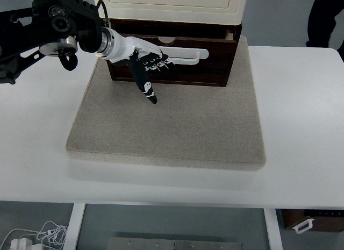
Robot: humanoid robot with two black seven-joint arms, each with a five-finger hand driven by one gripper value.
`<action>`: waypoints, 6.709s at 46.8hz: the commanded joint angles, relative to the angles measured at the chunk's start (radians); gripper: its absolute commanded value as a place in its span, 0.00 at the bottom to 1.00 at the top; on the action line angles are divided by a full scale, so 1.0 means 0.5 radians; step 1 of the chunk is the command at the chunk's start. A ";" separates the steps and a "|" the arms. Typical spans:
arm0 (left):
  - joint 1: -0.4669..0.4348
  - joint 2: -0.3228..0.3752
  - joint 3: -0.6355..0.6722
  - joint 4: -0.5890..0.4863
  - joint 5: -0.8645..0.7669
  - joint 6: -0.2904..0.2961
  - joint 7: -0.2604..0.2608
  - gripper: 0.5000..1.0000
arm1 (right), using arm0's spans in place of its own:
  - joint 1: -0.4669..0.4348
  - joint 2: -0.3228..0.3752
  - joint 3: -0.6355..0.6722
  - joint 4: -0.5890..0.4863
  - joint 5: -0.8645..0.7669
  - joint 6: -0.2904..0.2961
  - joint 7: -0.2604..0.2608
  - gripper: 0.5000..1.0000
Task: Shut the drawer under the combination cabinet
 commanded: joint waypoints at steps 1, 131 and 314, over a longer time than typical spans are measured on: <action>-0.001 0.000 -0.019 0.018 0.000 0.024 0.000 0.97 | 0.000 0.000 -0.001 0.000 0.000 0.000 0.000 0.90; 0.021 0.009 -0.206 0.168 0.022 -0.058 -0.141 0.98 | 0.000 0.000 -0.001 0.000 0.000 -0.003 0.000 0.90; 0.588 -0.663 -1.860 1.850 -1.396 0.724 -0.829 0.99 | 0.000 0.000 0.014 0.000 0.003 0.015 0.000 0.90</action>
